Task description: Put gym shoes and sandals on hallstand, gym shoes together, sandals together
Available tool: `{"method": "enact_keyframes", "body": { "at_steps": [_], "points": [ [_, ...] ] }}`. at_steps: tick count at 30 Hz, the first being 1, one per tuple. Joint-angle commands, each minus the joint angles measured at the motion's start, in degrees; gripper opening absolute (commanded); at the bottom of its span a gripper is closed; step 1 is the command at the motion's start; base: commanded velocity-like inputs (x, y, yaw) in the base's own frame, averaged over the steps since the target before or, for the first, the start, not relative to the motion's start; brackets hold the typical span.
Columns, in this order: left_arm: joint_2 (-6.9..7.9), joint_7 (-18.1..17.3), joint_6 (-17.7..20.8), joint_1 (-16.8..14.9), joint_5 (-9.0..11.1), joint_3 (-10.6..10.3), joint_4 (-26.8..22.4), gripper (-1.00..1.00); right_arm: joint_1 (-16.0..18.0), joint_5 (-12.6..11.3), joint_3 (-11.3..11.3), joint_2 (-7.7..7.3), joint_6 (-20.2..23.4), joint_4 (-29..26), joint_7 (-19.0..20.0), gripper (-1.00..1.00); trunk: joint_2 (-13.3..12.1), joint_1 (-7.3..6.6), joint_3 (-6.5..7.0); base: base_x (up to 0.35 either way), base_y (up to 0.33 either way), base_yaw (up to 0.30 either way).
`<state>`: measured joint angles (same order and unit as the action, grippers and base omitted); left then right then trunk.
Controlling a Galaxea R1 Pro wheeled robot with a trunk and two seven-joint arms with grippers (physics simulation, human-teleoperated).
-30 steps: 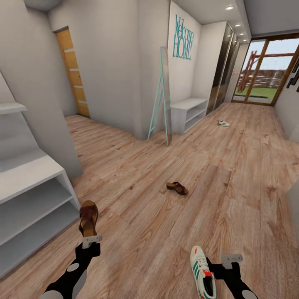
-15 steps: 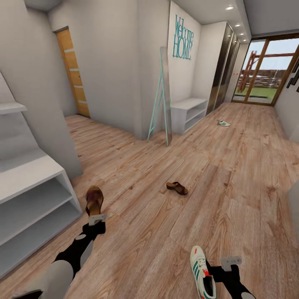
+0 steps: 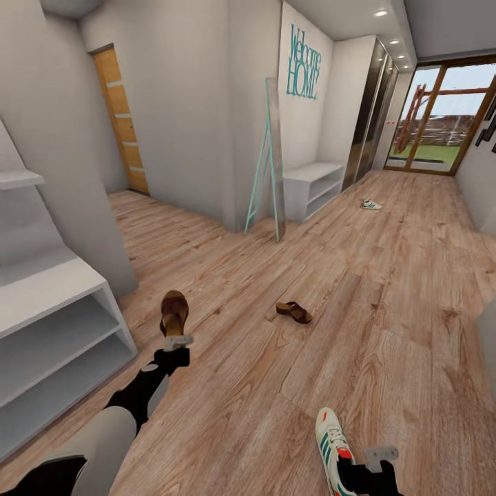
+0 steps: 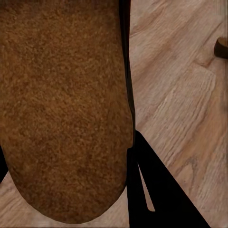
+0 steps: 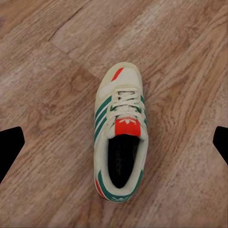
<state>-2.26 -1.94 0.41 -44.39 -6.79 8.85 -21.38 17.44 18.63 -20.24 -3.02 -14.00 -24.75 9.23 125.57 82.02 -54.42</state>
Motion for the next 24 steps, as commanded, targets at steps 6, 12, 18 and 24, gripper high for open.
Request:
{"method": "enact_keyframes", "body": {
  "at_steps": [6, 12, 18, 24],
  "points": [
    [-0.08, -0.18, 2.2, 0.0, -0.57, -4.03, -2.53, -1.0, 0.05, 0.31, -0.56, 0.03, -0.23, 0.21, 0.44, 1.0, 0.02, -0.01, -0.05, 0.0, 0.0, 0.0],
    [-0.09, -0.25, 6.99, 0.0, -0.38, -4.75, -5.72, -1.0, 0.05, 0.28, -0.72, -0.01, -0.17, 0.23, 0.44, 1.0, 1.22, 0.65, -0.75, 0.0, 0.0, 0.0],
    [-0.11, -0.36, 9.25, 0.0, -0.27, -4.93, -8.2, -1.0, 0.05, 0.21, -0.87, -0.15, -0.15, 0.0, 0.44, 1.0, 3.63, 1.97, -2.29, 0.0, 0.0, 0.018],
    [-0.03, -4.37, 9.49, 0.08, -0.26, -4.9, -8.36, -1.0, 0.22, 0.03, -0.87, -0.5, 2.19, -8.68, 0.38, 1.0, 6.04, 3.28, -3.9, 0.0, 0.0, 0.075]
  ]
}}
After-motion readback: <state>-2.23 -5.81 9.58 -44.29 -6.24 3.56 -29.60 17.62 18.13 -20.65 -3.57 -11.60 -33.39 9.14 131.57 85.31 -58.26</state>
